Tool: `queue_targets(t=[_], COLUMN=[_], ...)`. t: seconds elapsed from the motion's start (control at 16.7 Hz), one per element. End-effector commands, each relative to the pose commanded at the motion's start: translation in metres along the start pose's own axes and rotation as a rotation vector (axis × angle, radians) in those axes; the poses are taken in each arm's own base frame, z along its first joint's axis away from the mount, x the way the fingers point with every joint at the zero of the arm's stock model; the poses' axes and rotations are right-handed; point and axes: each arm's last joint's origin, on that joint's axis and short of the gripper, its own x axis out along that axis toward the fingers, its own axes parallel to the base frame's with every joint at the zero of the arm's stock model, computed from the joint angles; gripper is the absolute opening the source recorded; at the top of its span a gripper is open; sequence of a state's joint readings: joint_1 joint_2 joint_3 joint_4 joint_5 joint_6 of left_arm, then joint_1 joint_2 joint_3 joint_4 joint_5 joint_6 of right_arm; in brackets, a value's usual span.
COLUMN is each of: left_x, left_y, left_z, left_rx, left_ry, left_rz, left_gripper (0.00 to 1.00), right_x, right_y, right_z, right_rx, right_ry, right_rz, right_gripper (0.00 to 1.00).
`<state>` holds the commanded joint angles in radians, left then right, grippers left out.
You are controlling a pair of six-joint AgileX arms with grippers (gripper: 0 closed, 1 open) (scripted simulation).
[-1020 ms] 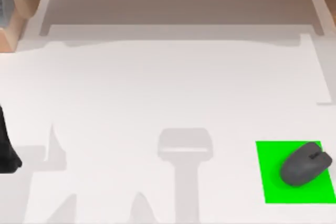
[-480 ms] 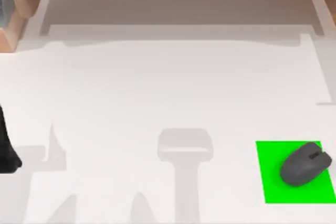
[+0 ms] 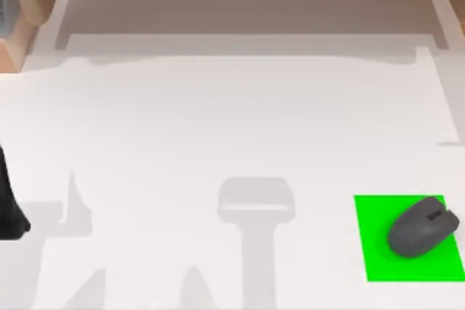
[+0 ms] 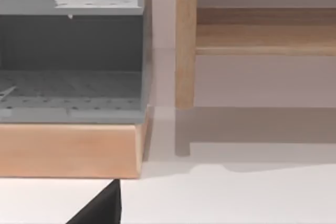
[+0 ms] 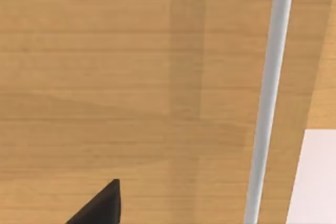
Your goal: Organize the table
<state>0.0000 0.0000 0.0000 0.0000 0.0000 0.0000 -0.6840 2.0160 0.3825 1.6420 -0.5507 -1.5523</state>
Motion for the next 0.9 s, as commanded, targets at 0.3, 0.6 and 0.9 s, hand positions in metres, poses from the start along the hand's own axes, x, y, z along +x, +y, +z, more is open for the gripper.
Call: queue_targets(t=[0.3,0.6,0.9], left_x=[0.000,0.000,0.000], left_y=[0.000,0.000,0.000], left_z=[0.000,0.000,0.000], left_rx=[0.000,0.000,0.000], left_ry=[0.000,0.000,0.000], left_rz=[0.000,0.000,0.000], left_gripper=[1.00,1.00,1.00], right_x=[0.018,0.025,0.025], right_y=[0.000,0.000,0.000], right_z=[-0.001,0.000,0.000], right_rx=[-0.003,-0.002,-0.002], right_ry=[-0.001,-0.001,-0.001], right_rz=[-0.004,-0.001,-0.001], right_gripper=[1.00,1.00,0.62])
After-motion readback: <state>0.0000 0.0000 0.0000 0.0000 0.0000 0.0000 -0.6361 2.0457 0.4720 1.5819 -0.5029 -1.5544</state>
